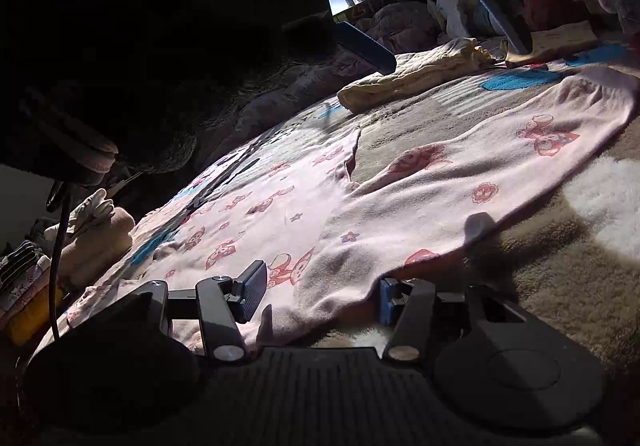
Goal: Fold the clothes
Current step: 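Grasp the side edge of the pink garment with the left gripper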
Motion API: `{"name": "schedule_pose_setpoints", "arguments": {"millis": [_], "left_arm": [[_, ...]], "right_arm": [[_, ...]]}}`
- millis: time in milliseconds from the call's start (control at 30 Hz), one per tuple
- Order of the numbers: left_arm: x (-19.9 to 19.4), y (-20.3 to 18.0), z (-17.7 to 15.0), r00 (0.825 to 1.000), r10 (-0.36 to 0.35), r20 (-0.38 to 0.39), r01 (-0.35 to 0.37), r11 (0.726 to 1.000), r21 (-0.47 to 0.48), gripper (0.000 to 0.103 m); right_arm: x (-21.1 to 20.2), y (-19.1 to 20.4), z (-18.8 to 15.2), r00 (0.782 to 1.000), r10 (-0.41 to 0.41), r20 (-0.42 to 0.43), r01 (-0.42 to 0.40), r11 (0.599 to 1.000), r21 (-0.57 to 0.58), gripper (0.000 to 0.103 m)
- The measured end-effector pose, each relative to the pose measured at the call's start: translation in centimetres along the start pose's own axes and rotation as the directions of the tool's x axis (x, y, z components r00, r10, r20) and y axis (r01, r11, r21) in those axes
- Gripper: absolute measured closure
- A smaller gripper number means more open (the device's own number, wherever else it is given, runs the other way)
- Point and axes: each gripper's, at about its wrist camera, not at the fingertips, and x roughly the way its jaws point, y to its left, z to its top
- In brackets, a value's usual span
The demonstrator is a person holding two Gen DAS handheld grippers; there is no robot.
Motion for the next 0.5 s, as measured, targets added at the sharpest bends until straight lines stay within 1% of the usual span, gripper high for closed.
{"name": "schedule_pose_setpoints", "arguments": {"millis": [67,133,167,200,233,267,300,333,367,400,433,467,500], "left_arm": [[1.3,-2.8,1.2,1.0,0.01,-0.028,-0.008,0.995,0.098,0.014],[2.5,-5.6,2.5,0.998,0.023,-0.055,-0.012,0.981,0.195,0.029],[3.2,-6.0,2.8,0.997,0.015,-0.076,0.0,0.983,0.184,0.044],[3.9,-6.3,3.0,0.995,0.004,-0.097,0.012,0.986,0.168,0.057],[4.6,-6.6,3.3,0.994,0.01,-0.108,0.007,0.987,0.158,0.06],[5.2,-7.0,3.5,0.993,0.017,-0.118,0.001,0.989,0.149,0.061],[5.9,-7.4,3.5,0.991,0.047,-0.125,-0.026,0.987,0.159,0.062],[6.4,-7.7,3.5,0.99,0.06,-0.13,-0.038,0.986,0.165,0.063],[6.5,-7.8,3.5,0.99,0.061,-0.13,-0.039,0.986,0.163,0.07],[6.4,-7.7,3.6,0.99,0.059,-0.127,-0.039,0.987,0.154,0.083],[6.2,-7.6,3.7,0.991,0.057,-0.122,-0.039,0.989,0.144,0.09],[5.8,-7.4,3.8,0.992,0.065,-0.107,-0.048,0.987,0.153,0.097],[5.0,-6.9,3.9,0.994,0.069,-0.087,-0.056,0.987,0.148,0.098]], "right_arm": [[0.0,0.1,0.0,1.0,-0.001,0.002,0.001,1.0,-0.016,0.048],[0.0,0.1,-0.1,1.0,-0.001,0.002,0.001,1.0,-0.03,0.047],[-0.1,0.2,-0.1,1.0,0.0,0.002,0.0,0.999,-0.035,0.047],[-0.1,0.2,-0.2,1.0,0.001,0.001,-0.001,0.999,-0.039,0.047],[-0.1,0.2,-0.2,1.0,0.002,0.001,-0.002,0.999,-0.043,0.046],[-0.1,0.2,-0.1,1.0,0.004,0.0,-0.004,0.999,-0.042,0.046],[-0.1,0.2,-0.1,1.0,0.007,-0.001,-0.007,0.999,-0.038,0.046],[-0.1,0.1,0.0,1.0,0.01,-0.002,-0.01,0.999,-0.032,0.046],[-0.1,0.0,0.0,1.0,0.014,-0.004,-0.014,1.0,-0.025,0.046],[-0.1,-0.1,0.1,1.0,0.017,-0.006,-0.018,1.0,-0.02,0.046],[-0.1,-0.2,0.1,1.0,0.021,-0.007,-0.021,1.0,-0.016,0.046],[-0.1,-0.2,0.1,1.0,0.022,-0.007,-0.022,1.0,-0.016,0.046],[-0.1,-0.2,0.1,1.0,0.022,-0.008,-0.022,1.0,-0.018,0.046]]}}
